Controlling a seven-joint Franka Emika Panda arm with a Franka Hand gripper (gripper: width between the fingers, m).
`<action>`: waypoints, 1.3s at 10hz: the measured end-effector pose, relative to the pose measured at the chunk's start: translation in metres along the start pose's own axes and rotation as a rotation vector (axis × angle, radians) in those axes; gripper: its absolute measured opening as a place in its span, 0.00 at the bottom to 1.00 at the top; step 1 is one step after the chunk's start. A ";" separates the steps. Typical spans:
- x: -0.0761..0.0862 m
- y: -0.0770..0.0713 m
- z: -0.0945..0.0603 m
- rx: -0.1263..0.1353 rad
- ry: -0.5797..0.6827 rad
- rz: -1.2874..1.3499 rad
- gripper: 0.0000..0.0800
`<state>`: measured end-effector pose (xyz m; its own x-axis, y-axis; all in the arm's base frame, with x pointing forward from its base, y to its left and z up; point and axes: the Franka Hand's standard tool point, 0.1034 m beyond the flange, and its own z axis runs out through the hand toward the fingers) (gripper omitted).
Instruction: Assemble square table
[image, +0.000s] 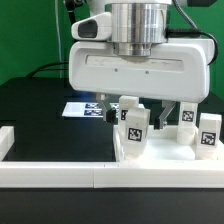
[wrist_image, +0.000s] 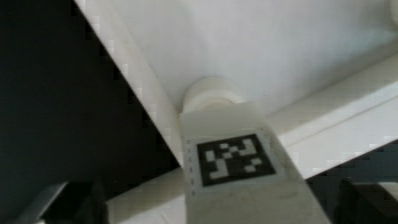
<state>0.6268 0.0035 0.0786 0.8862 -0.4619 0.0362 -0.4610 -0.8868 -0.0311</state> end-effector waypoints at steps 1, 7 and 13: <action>0.000 0.000 0.000 0.000 0.000 0.031 0.67; -0.001 -0.001 0.002 0.011 -0.004 0.520 0.36; -0.006 -0.015 0.005 0.065 -0.016 1.291 0.36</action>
Offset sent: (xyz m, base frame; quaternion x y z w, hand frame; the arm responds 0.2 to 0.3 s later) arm 0.0000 0.0000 0.0000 0.0000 0.0000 0.1938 0.9810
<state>0.6284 0.0202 0.0738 -0.1955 -0.9783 -0.0679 -0.9761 0.2008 -0.0827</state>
